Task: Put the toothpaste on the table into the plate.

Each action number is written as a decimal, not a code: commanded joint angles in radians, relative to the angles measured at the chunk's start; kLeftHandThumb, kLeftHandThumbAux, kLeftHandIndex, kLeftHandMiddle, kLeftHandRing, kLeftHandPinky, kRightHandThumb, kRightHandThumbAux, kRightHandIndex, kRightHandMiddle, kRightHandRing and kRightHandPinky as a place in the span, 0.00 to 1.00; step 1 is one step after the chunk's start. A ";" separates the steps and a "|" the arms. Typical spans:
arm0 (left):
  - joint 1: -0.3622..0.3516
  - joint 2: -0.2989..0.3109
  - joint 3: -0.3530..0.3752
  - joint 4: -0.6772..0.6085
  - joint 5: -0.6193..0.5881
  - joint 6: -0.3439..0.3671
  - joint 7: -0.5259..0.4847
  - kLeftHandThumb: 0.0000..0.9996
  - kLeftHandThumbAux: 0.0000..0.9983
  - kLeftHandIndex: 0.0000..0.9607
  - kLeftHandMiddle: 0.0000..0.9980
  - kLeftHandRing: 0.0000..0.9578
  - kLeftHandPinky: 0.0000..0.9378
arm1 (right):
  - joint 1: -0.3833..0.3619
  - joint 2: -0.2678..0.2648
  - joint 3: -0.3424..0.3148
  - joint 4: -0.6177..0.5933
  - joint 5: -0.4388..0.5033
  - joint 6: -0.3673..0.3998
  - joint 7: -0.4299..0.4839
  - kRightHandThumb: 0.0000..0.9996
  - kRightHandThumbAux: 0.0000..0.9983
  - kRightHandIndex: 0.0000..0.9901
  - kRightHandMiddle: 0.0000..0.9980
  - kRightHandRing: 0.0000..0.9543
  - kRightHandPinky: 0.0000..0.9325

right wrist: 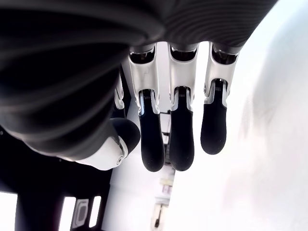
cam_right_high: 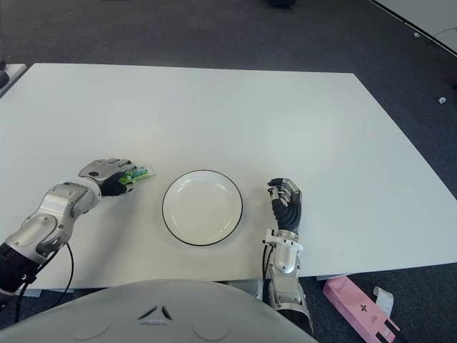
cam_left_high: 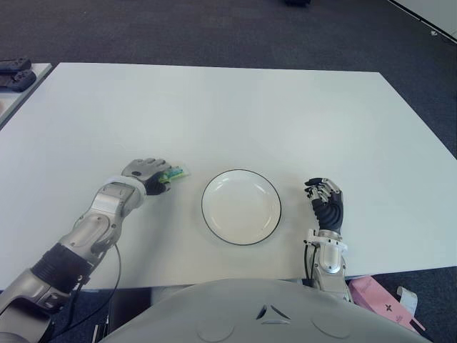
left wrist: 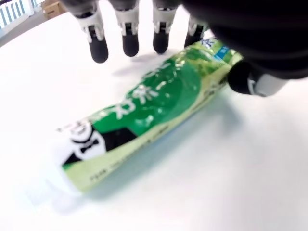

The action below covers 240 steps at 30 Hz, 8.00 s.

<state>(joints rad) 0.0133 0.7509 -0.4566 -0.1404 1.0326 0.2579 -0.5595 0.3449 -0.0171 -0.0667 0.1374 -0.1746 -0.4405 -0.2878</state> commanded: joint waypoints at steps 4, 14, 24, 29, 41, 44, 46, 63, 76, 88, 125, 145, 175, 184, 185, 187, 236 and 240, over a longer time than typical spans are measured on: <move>0.062 0.006 -0.050 0.022 -0.002 -0.012 -0.131 0.60 0.29 0.10 0.12 0.06 0.14 | 0.001 0.003 -0.006 -0.002 0.005 0.010 0.007 0.71 0.73 0.43 0.50 0.53 0.54; 0.105 -0.059 -0.006 -0.007 0.044 0.084 -0.041 0.69 0.38 0.23 0.15 0.10 0.18 | 0.001 0.001 -0.009 0.001 0.006 0.004 0.007 0.72 0.73 0.43 0.50 0.52 0.54; 0.162 -0.132 0.050 -0.056 0.064 0.134 0.103 0.78 0.52 0.38 0.43 0.44 0.49 | 0.001 -0.007 -0.016 0.008 0.005 0.003 0.012 0.72 0.73 0.43 0.49 0.52 0.52; 0.179 -0.157 0.069 -0.058 0.057 0.138 0.152 0.83 0.65 0.39 0.51 0.61 0.63 | 0.000 -0.010 -0.019 0.012 0.005 -0.002 0.017 0.72 0.73 0.43 0.49 0.51 0.51; 0.196 -0.182 0.094 -0.061 0.056 0.130 0.186 0.85 0.66 0.42 0.55 0.73 0.76 | -0.001 -0.010 -0.026 0.013 -0.005 -0.003 0.015 0.72 0.73 0.43 0.49 0.51 0.52; 0.199 -0.183 0.099 -0.059 0.055 0.126 0.195 0.85 0.67 0.42 0.55 0.75 0.78 | -0.001 -0.010 -0.027 0.011 -0.007 0.001 0.015 0.72 0.73 0.43 0.49 0.51 0.52; 0.200 -0.184 0.102 -0.056 0.055 0.123 0.201 0.85 0.67 0.42 0.55 0.75 0.78 | -0.001 -0.010 -0.027 0.011 -0.008 0.002 0.015 0.72 0.73 0.43 0.49 0.51 0.52; 0.198 -0.199 0.136 0.001 -0.018 0.054 0.330 0.85 0.67 0.41 0.55 0.86 0.88 | -0.008 -0.010 -0.031 0.022 0.000 -0.014 0.018 0.71 0.73 0.43 0.49 0.51 0.52; 0.178 -0.232 0.184 0.026 -0.078 0.024 0.434 0.85 0.67 0.41 0.55 0.90 0.93 | -0.014 -0.006 -0.033 0.035 -0.004 -0.015 0.009 0.71 0.73 0.43 0.48 0.52 0.52; 0.162 -0.281 0.236 0.031 -0.114 -0.051 0.663 0.85 0.67 0.41 0.55 0.91 0.94 | -0.027 -0.001 -0.028 0.058 -0.004 -0.047 0.008 0.71 0.73 0.43 0.49 0.52 0.54; -0.099 -0.343 0.112 0.105 -0.182 -0.441 0.775 0.85 0.67 0.42 0.55 0.92 0.91 | -0.079 0.020 -0.012 0.099 -0.013 -0.034 -0.007 0.71 0.73 0.43 0.48 0.52 0.52; -0.148 -0.359 -0.010 0.192 -0.256 -0.551 0.547 0.85 0.67 0.42 0.55 0.91 0.94 | -0.072 0.029 -0.009 0.082 -0.015 -0.023 -0.024 0.71 0.73 0.43 0.48 0.52 0.53; -0.166 -0.309 -0.119 0.281 -0.236 -0.706 0.423 0.85 0.67 0.41 0.56 0.90 0.92 | -0.067 0.021 -0.009 0.080 -0.012 -0.035 -0.011 0.71 0.73 0.43 0.49 0.54 0.57; -0.050 -0.285 -0.044 0.081 -0.491 -0.586 0.203 0.84 0.67 0.41 0.55 0.78 0.75 | -0.070 0.007 -0.008 0.102 -0.010 -0.054 0.002 0.71 0.73 0.43 0.50 0.55 0.56; -0.038 -0.280 -0.031 0.037 -0.518 -0.560 0.174 0.84 0.67 0.41 0.54 0.73 0.69 | -0.070 0.006 -0.008 0.103 -0.011 -0.053 0.002 0.71 0.73 0.43 0.50 0.55 0.55; -0.025 -0.276 -0.010 -0.019 -0.553 -0.525 0.137 0.83 0.68 0.39 0.52 0.63 0.59 | -0.071 0.006 -0.008 0.106 -0.013 -0.049 -0.001 0.71 0.73 0.43 0.50 0.55 0.55; 0.077 -0.289 0.113 -0.028 -0.511 -0.668 0.309 0.07 0.36 0.00 0.00 0.00 0.00 | -0.058 0.024 -0.003 0.066 -0.015 -0.015 -0.021 0.71 0.73 0.43 0.48 0.51 0.52; 0.100 -0.355 0.120 0.080 -0.475 -0.656 0.439 0.08 0.44 0.00 0.00 0.00 0.03 | -0.060 0.023 -0.002 0.070 -0.018 -0.013 -0.022 0.71 0.73 0.43 0.48 0.51 0.51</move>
<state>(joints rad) 0.0859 0.4402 -0.3466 -0.1508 0.5216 -0.4226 -0.2087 0.2867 0.0018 -0.0672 0.1954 -0.1892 -0.4508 -0.3069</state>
